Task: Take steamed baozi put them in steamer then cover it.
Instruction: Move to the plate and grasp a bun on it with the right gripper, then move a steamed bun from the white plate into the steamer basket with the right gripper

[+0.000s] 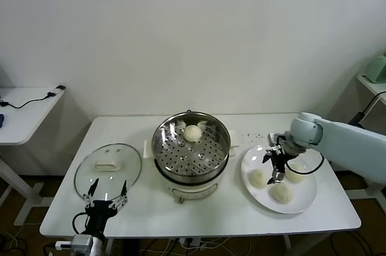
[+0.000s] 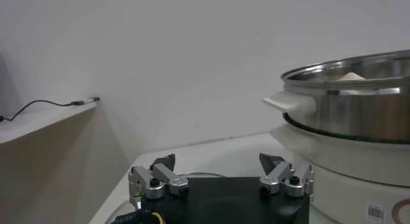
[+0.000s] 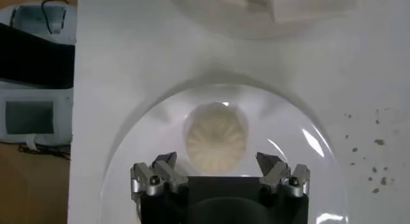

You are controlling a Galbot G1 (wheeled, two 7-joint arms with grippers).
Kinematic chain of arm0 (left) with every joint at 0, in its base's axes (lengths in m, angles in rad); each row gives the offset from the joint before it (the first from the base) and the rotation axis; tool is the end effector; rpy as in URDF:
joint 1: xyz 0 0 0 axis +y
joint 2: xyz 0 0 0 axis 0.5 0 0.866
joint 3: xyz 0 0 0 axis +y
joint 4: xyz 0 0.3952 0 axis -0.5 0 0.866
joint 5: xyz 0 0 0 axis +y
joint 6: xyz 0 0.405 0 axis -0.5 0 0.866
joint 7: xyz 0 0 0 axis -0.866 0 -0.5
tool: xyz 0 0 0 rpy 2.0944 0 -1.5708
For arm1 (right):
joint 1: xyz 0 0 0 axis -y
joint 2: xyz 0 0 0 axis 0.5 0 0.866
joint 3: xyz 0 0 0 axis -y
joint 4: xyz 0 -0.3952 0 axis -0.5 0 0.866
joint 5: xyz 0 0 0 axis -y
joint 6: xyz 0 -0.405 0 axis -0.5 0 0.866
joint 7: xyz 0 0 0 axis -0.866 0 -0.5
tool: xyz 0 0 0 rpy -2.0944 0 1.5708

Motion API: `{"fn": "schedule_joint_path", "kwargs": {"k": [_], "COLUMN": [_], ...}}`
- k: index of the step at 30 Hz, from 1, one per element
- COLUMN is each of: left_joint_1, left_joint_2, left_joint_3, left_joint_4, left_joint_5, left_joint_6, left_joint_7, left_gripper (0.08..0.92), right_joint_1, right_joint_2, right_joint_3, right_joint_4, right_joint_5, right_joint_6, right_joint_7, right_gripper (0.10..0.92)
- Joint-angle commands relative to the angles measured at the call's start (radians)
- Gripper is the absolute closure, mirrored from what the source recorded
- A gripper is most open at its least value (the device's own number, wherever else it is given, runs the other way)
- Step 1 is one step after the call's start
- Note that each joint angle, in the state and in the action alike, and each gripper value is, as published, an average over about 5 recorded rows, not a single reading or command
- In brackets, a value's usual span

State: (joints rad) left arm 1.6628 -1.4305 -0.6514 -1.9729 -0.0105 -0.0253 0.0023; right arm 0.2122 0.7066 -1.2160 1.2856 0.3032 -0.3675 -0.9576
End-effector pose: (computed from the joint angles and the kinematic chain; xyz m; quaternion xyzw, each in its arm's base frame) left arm 0.1703 0.0801 -0.3994 0.0199 -0.9920 -0.0871 0.0891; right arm 0.5720 -0.1385 -0.2527 0.5133 -0.5664 0.4568 0.4551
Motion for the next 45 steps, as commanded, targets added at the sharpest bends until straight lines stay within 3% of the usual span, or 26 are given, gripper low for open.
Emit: {"fn": "schedule_joint_path", "kwargs": {"k": [1, 11, 28, 37, 45], "left_joint_1": [0.002, 0.000, 0.006, 0.003, -0.002], "left_joint_2": [-0.002, -0.004, -0.007, -0.005, -0.007], "left_joint_3": [0.000, 0.000, 0.002, 0.023, 0.053], "left_joint_4": [0.004, 0.006, -0.002, -0.009, -0.013], "left_joint_5": [0.004, 0.010, 0.007, 0.014, 0.017], "left_joint_6": [-0.002, -0.002, -0.004, -0.003, -0.002], "left_joint_7": [0.000, -0.001, -0.004, -0.004, -0.011], "left_gripper": [0.177, 0.177, 0.177, 0.177, 0.177], "right_joint_1": [-0.120, -0.133, -0.065, 0.413, 0.766], "right_joint_2": [0.050, 0.072, 0.019, -0.027, 0.147], "right_joint_3": [0.097, 0.116, 0.118, -0.199, -0.475], "right_joint_4": [-0.084, -0.103, -0.077, -0.026, -0.061], "right_joint_5": [-0.054, -0.057, -0.003, 0.220, 0.473], "right_joint_6": [-0.010, 0.001, 0.018, 0.045, 0.070], "right_joint_7": [0.001, -0.004, -0.010, -0.043, -0.061], "right_gripper": [0.203, 0.206, 0.328, 0.338, 0.338]}}
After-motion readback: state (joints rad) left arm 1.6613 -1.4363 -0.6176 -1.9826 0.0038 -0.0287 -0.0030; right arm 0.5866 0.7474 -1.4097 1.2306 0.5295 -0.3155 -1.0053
